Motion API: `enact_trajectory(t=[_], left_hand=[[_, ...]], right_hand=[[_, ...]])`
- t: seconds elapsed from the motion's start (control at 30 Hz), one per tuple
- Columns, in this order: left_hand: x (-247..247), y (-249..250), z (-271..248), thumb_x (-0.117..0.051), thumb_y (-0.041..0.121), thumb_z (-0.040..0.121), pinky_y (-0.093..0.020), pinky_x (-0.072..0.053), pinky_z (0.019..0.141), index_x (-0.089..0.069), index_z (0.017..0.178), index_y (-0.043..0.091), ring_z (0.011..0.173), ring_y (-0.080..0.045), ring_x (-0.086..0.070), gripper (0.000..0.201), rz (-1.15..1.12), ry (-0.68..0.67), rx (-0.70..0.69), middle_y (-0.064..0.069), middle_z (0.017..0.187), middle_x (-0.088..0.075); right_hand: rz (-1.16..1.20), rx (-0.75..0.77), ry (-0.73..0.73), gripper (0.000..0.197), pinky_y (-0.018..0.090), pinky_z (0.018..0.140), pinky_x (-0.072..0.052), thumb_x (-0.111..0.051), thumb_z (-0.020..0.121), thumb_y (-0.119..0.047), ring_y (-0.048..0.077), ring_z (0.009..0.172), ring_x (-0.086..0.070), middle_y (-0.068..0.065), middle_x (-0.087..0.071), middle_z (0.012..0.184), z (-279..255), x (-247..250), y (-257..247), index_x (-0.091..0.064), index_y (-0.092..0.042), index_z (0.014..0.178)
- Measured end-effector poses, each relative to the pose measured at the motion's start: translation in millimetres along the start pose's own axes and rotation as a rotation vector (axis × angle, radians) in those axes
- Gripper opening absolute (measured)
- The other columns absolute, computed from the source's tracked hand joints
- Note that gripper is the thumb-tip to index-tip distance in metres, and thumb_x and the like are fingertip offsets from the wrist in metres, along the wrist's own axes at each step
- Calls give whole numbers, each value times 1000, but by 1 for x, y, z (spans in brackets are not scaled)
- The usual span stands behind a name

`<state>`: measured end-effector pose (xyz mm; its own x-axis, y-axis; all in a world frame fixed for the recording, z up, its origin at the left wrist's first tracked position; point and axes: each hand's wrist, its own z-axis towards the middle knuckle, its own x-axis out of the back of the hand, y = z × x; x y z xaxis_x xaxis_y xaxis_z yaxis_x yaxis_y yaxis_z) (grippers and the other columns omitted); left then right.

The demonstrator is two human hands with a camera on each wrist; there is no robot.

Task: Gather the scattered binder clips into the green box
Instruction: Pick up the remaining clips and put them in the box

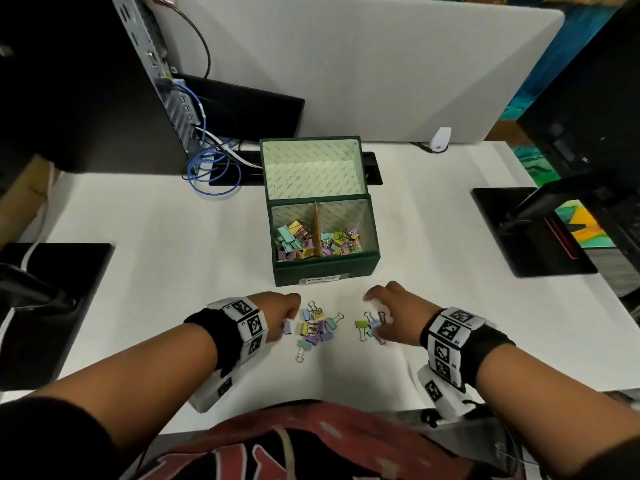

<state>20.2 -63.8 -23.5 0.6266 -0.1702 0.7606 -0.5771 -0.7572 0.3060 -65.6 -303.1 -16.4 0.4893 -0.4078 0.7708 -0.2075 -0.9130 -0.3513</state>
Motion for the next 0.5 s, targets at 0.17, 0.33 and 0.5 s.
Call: enact_trajectory(t=[0.17, 0.33, 0.5], left_hand=[[8, 12, 3, -76, 31, 70, -32, -47, 89, -34, 131, 27, 109, -23, -53, 74, -9, 11, -17, -2, 128, -46], [2, 25, 7, -80, 49, 58, -46, -39, 107, -10, 143, 37, 134, -34, -29, 111, 157, -79, 19, -7, 150, -14], [-7, 34, 13, -74, 41, 70, -42, -44, 95, -36, 131, 36, 121, -31, -37, 72, 145, -4, -38, -7, 130, -34]], right_hand=[[-131, 28, -139, 92, 35, 95, -48, -80, 65, -37, 25, 111, -55, 7, -33, 128, -6, -7, -3, -25, -32, 139], [-157, 60, -80, 54, 32, 93, -46, -67, 79, -24, 30, 107, -55, 10, -40, 123, 1, -8, -12, -44, -25, 128], [-142, 100, -56, 33, 31, 86, -46, -59, 78, -12, 31, 102, -52, 12, -44, 116, 6, -12, -14, -56, -19, 110]])
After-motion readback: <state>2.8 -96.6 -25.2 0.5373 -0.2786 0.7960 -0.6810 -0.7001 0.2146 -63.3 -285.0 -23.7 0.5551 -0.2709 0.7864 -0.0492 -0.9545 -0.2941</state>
